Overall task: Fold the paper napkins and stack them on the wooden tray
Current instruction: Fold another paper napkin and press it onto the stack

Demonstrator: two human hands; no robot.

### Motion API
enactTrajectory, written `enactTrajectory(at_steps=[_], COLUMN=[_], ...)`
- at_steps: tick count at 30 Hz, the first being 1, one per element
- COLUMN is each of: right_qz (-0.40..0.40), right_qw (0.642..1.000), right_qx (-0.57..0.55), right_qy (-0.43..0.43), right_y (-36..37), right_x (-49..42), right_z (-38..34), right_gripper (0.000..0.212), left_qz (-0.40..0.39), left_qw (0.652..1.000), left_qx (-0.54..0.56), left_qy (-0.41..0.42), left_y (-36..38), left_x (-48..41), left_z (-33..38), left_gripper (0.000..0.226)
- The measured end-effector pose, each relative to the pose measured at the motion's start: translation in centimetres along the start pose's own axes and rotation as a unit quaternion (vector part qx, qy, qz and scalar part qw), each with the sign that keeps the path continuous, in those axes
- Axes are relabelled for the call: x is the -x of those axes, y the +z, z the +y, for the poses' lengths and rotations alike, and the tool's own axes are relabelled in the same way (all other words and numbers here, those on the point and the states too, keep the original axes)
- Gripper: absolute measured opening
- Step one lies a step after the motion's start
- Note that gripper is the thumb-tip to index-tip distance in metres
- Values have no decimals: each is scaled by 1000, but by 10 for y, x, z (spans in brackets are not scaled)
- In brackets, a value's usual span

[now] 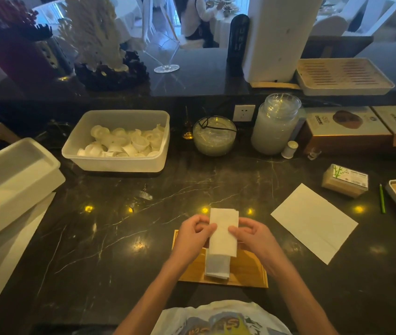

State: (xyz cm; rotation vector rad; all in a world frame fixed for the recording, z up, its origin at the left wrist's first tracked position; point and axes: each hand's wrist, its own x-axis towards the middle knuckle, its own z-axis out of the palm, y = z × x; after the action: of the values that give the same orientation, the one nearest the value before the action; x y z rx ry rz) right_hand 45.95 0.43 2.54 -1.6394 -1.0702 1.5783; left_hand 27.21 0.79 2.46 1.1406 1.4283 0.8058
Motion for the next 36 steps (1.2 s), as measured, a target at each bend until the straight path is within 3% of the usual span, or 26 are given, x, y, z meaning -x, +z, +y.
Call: enactTrajectory(at_steps=[5, 10, 22, 25, 28, 32, 36], right_qz=[15, 53, 89, 66, -10, -42, -56], right_qw=[996, 988, 983, 990, 990, 966, 958], right_qx=[68, 132, 149, 95, -50, -181, -222], right_qy=[50, 61, 58, 76, 128, 178, 175], right_y=[17, 27, 29, 32, 41, 50, 51], right_x=[-12, -21, -18, -13, -6, -7, -8], right_z=[49, 76, 87, 82, 72, 68, 67], right_gripper=[38, 40, 49, 49, 49, 56, 43], left_qz=[24, 25, 28, 27, -29, -105, -122], left_qw=[991, 983, 984, 985, 983, 977, 972], left_qx=[-112, -120, -116, -88, -20, 42, 47], left_qy=[-71, -133, -133, -143, -181, -183, -195], left_y=[11, 13, 22, 23, 27, 35, 34], left_x=[-1, -3, -4, 0, 10, 19, 19], left_z=[-48, -64, -76, -76, -72, -65, -65], left_gripper=[9, 12, 17, 34, 49, 45, 53])
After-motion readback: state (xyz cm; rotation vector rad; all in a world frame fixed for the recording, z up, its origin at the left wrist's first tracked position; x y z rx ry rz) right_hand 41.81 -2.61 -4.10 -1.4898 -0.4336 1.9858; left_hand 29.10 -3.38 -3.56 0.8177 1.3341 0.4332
